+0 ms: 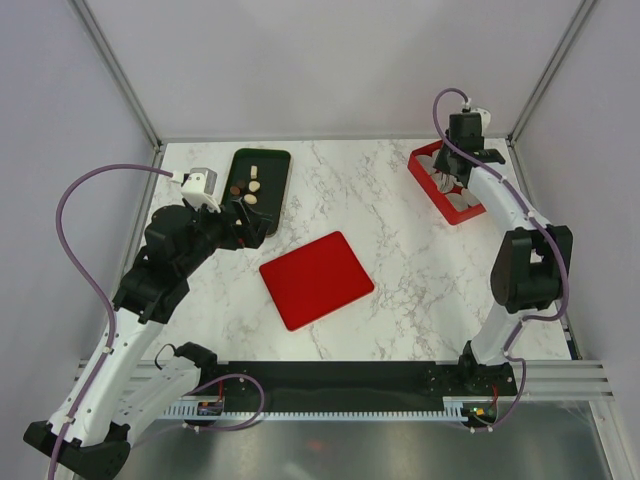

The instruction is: Pack the chocolate

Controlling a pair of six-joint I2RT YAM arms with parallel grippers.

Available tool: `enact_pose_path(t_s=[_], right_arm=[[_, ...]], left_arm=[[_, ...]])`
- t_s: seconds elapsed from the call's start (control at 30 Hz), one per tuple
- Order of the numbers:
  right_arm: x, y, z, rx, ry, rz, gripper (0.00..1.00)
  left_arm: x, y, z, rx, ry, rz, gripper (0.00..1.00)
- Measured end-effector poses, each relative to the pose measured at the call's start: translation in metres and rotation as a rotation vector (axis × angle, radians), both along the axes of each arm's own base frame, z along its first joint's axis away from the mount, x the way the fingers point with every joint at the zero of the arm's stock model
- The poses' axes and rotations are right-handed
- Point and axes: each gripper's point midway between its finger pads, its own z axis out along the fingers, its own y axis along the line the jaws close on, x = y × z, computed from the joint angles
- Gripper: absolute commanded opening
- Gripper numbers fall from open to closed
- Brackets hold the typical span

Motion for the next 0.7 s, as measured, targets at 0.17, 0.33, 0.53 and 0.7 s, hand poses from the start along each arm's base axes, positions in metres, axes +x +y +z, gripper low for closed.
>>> enact_pose_path(t_s=[0.17,0.33,0.53,0.7], right_arm=[[0.003,-0.005,-0.017,-0.012,0.040,-0.018,0.37],[0.010,-0.007,-0.030,-0.013,0.063,-0.020,0.38],[0.018,-0.011,-0.040,-0.012,0.078,-0.028,0.39],[0.023,-0.014,-0.049,-0.002,0.092,-0.028,0.41]], left_arm=[[0.000,0.000,0.000,0.000,0.001,0.000,1.00],[0.000,0.000,0.000,0.001,0.001,0.000,1.00],[0.000,0.000,0.000,0.001,0.001,0.001,1.00],[0.000,0.000,0.000,0.001,0.001,0.001,1.00]])
